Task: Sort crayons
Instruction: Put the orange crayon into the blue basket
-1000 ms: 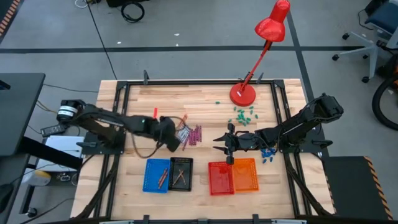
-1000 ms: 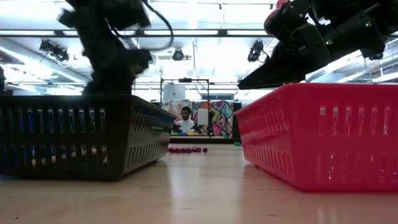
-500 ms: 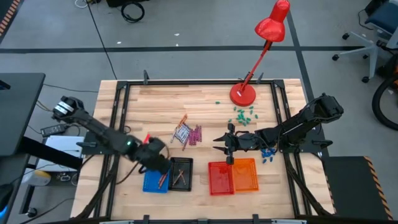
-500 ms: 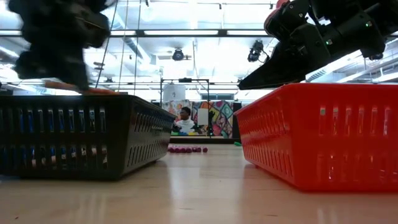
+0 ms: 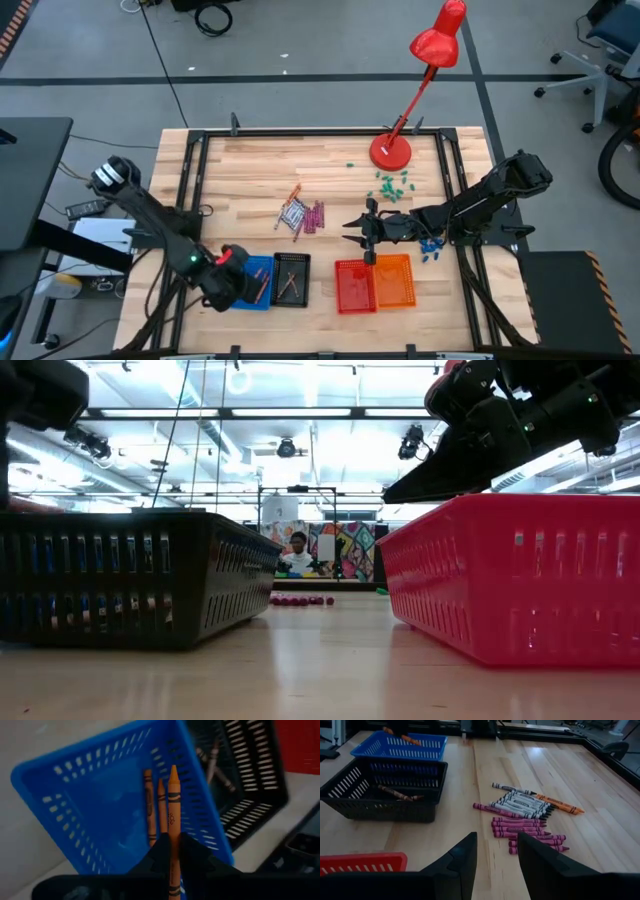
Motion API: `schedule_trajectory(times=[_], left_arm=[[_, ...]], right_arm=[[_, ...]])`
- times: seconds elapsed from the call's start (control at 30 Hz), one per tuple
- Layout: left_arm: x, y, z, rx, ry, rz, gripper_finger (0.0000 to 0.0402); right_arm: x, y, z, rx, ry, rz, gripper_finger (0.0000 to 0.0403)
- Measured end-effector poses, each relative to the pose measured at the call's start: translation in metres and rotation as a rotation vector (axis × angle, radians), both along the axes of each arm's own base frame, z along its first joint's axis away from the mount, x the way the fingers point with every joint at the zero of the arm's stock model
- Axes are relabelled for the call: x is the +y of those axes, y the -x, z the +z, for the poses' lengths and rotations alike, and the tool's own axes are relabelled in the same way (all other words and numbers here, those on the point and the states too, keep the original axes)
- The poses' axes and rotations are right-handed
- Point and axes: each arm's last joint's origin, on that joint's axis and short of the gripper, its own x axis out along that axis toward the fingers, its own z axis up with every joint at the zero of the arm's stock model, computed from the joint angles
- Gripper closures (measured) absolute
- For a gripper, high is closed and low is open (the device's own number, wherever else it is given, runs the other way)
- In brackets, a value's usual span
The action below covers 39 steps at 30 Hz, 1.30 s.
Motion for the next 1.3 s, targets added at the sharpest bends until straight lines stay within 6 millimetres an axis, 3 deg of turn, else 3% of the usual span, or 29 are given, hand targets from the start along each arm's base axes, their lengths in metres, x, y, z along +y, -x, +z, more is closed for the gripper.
schedule_trajectory(times=[0.27,0.63,0.8,1.0,1.3], left_arm=[[-0.007,-0.003,-0.017,0.091,0.007,-0.016,0.037],[-0.007,-0.003,-0.017,0.09,0.003,-0.02,0.0302],[-0.004,-0.007,-0.01,0.029,0.0,-0.044,0.0296],[0.011,-0.022,0.002,-0.084,-0.074,-0.1,0.0295],[0.055,-0.049,0.004,-0.096,-0.273,-0.098,0.0295]], right_arm=[[0.0,0.0,0.001,-0.009,-0.003,0.0,0.0259],[0.0,0.0,0.001,-0.008,-0.003,0.0,0.0259],[0.0,0.0,0.001,-0.013,-0.005,0.001,0.0259],[0.0,-0.001,0.001,-0.016,-0.007,0.004,0.0259],[0.0,-0.001,0.001,-0.016,-0.007,0.004,0.0259]])
